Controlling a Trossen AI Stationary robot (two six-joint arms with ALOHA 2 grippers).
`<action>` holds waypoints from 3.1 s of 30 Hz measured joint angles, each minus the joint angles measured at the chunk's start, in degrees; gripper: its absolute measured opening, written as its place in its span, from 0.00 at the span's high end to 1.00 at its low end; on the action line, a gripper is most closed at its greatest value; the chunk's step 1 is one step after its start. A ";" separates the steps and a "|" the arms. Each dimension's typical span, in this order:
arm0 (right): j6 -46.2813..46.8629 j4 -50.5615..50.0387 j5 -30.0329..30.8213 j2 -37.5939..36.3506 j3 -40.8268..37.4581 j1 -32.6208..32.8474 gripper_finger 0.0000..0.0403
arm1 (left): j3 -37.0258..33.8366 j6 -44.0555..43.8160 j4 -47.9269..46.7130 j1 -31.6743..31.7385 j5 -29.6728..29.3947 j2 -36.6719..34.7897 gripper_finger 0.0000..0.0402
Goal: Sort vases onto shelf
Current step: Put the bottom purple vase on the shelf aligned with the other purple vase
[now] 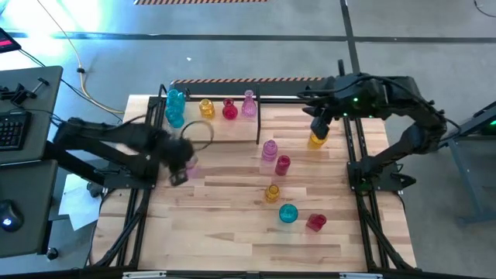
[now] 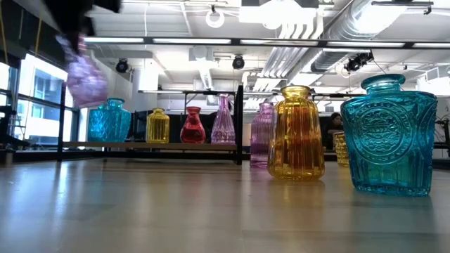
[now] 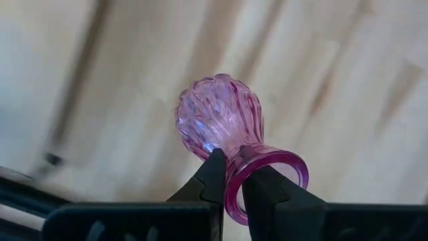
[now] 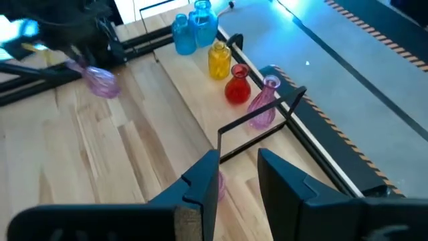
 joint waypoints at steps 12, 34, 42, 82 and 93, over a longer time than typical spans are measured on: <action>3.77 -7.24 1.38 -1.59 0.00 0.02 0.78 | 18.68 30.54 6.08 24.40 -2.15 22.34 0.96; 5.50 -8.86 3.34 -4.87 0.04 0.02 0.78 | 40.78 40.84 7.38 32.39 4.74 45.42 0.96; 5.50 -8.84 3.41 -4.81 0.04 0.02 0.78 | 41.25 40.63 5.10 33.52 7.36 47.52 0.96; 5.72 -8.81 4.55 -4.81 0.04 0.07 0.78 | 41.20 40.91 10.62 33.45 11.07 49.74 0.96; 5.66 -8.81 4.55 -4.81 0.04 0.07 0.78 | 41.20 40.39 11.34 33.52 11.72 49.74 0.92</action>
